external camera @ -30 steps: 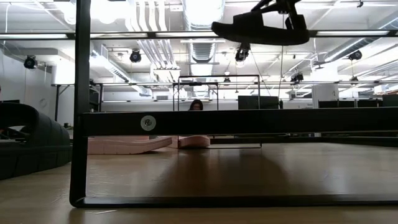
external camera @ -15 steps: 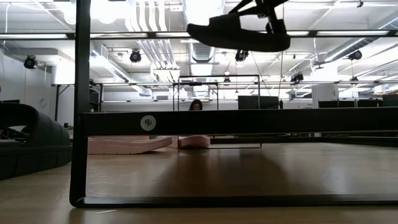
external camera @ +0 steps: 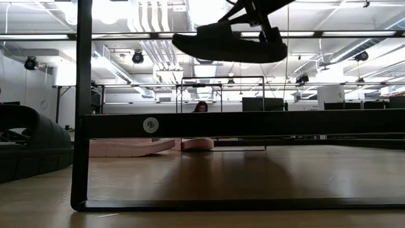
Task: Pick and place slides into the shelf
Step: Put the top black slide on the shelf
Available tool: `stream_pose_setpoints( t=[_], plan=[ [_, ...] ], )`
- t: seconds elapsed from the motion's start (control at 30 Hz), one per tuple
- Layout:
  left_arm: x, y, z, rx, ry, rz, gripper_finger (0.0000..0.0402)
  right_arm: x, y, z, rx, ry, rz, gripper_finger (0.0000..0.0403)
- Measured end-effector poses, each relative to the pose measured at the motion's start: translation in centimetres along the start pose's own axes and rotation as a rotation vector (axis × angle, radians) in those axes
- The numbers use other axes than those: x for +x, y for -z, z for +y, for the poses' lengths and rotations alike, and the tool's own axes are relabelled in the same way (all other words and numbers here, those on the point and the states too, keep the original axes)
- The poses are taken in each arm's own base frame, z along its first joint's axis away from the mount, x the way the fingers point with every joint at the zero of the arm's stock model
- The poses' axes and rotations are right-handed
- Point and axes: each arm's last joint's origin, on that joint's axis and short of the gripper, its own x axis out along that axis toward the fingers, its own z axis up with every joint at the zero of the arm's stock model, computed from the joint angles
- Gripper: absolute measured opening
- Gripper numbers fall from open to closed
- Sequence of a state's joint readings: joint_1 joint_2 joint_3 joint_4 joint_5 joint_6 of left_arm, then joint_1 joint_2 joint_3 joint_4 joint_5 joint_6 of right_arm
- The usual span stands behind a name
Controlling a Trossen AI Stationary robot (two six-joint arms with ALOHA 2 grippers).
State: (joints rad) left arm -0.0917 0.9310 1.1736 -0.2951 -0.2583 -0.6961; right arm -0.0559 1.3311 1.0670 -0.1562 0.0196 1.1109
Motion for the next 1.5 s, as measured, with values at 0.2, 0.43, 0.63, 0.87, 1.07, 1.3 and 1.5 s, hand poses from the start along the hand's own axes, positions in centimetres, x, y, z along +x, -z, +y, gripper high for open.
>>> stream_pose_setpoints(
  t=[0.2,0.43,0.63,0.87,1.07,1.3,1.5],
  plan=[
    [0.0,0.0,0.0,0.004,0.008,0.007,0.0,1.0,0.5,-1.0,0.039,0.006,0.002,0.0009],
    [0.0,0.0,0.0,0.005,0.014,0.013,0.0,1.7,1.8,-3.5,0.117,-0.019,0.007,0.0009],
    [0.0,0.0,0.0,0.006,0.016,0.014,0.0,1.9,2.3,-4.5,0.151,-0.043,0.002,0.0009],
    [0.0,0.1,0.0,0.006,0.016,0.015,0.0,2.0,2.2,-5.4,0.153,-0.016,-0.004,0.0009],
    [0.0,0.0,-0.1,0.003,0.02,0.012,0.0,2.0,1.5,-5.8,0.141,-0.013,-0.004,0.0009],
    [0.0,0.0,-0.1,0.002,0.024,0.011,0.0,3.4,2.0,-6.7,0.132,0.01,0.065,0.0009],
    [0.1,-0.1,-0.2,0.001,0.029,0.013,0.0,4.9,2.2,-7.2,0.131,-0.022,0.078,0.0009]
  ],
)
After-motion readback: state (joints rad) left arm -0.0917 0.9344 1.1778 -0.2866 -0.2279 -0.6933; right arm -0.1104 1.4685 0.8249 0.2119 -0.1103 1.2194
